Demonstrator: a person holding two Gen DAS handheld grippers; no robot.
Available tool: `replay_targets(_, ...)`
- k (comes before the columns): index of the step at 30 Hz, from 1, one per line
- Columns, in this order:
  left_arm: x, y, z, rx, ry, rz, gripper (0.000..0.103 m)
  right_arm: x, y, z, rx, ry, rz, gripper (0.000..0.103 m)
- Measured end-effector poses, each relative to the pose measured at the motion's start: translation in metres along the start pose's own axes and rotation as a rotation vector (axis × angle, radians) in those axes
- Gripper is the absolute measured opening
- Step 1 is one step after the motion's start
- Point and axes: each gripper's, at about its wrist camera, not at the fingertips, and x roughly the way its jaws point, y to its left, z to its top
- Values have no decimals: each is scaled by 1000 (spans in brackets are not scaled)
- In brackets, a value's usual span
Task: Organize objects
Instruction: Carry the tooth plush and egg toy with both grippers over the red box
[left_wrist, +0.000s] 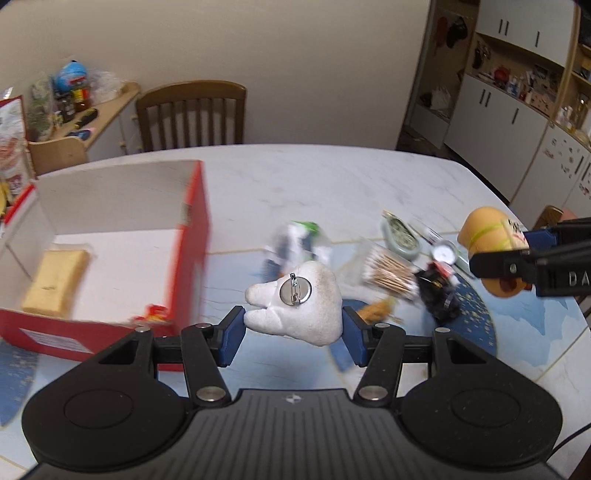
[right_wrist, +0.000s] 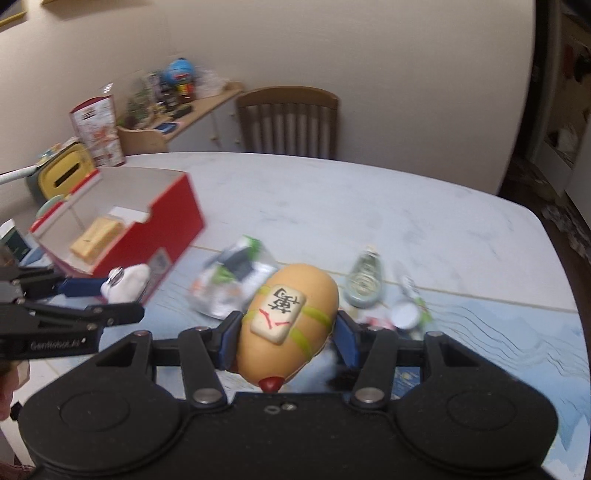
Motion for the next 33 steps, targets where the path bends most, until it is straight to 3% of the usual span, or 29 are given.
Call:
replay_targets(22, -30, 148, 28, 6, -42, 87, 55, 50, 167, 70, -244, -22, 108, 52)
replay_targets(33, -1, 204, 50, 20, 2, 86, 55, 100, 211, 87, -261, 18, 110, 52)
